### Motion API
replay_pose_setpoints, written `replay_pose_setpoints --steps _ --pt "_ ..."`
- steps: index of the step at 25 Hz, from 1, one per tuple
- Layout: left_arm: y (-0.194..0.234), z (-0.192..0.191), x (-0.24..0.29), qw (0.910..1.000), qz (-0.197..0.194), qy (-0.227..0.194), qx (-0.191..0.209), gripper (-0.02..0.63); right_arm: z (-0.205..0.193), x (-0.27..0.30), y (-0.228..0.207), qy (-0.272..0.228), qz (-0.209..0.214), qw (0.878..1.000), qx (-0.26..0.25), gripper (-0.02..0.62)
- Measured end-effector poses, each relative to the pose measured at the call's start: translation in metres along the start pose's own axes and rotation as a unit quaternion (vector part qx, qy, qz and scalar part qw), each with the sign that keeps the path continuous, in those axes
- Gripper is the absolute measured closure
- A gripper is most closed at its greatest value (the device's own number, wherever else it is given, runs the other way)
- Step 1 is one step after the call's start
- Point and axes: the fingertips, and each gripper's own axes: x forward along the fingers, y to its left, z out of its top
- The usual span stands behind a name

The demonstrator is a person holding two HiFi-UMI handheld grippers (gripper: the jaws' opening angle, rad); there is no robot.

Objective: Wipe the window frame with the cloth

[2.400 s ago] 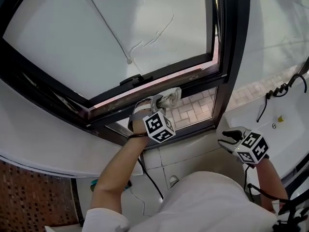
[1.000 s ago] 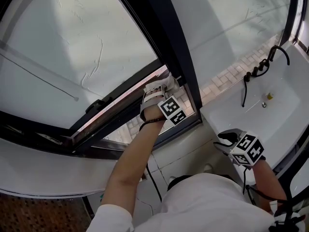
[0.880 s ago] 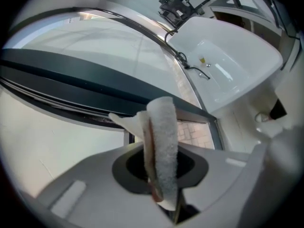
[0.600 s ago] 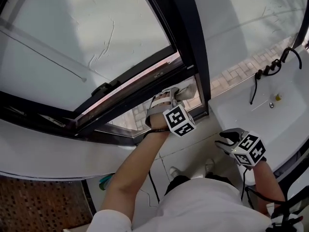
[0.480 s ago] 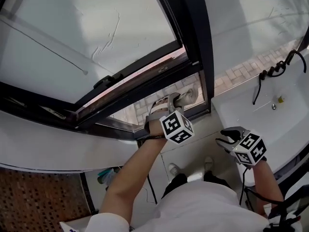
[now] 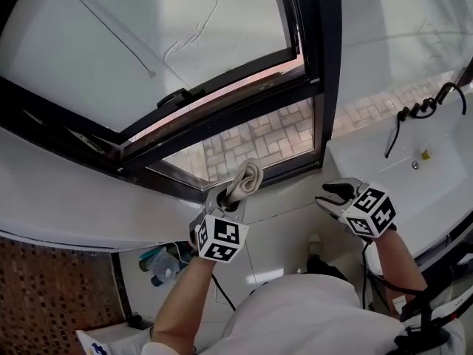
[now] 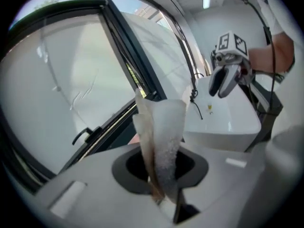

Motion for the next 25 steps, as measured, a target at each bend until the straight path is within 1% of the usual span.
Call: replay_pose_setpoints --steps 2,4,7,9,14,17,21,25 --pt "0.0 -0.016 -0.039 0.9991 -0.002 -0.028 -0.03 0.516 0.008 -0.002 0.018 -0.011 -0.01 1.0 -0.003 0.449" --pt "0.004 -0.034 -0.078 0.9964 0.002 -0.056 -0.064 0.516 0.015 -0.004 0.038 -0.025 -0.029 0.999 -0.008 0.449" --pt "0.006 -0.063 -0.136 0.987 -0.009 -0.094 -0.13 0.516 0.026 -0.004 0.077 -0.048 -0.053 0.997 -0.02 0.449" --pt "0.004 -0.082 -0.169 0.9812 -0.014 -0.112 -0.157 0.516 0.03 -0.005 0.108 -0.062 -0.065 0.996 -0.029 0.449" --pt "-0.008 -0.135 -0.238 0.9762 -0.011 -0.134 -0.17 0.515 0.022 -0.007 0.194 -0.079 -0.076 0.993 -0.045 0.449" --pt "-0.016 -0.153 -0.265 0.9739 -0.019 -0.145 -0.174 0.516 0.019 -0.015 0.231 -0.091 -0.086 0.991 -0.051 0.449" --pt "-0.03 -0.159 -0.288 0.9718 -0.03 -0.155 -0.175 0.515 0.019 -0.031 0.257 -0.108 -0.1 0.987 -0.056 0.449" --pt "-0.037 -0.154 -0.302 0.9694 -0.028 -0.165 -0.179 0.515 0.031 -0.043 0.261 -0.129 -0.107 0.984 -0.065 0.449"
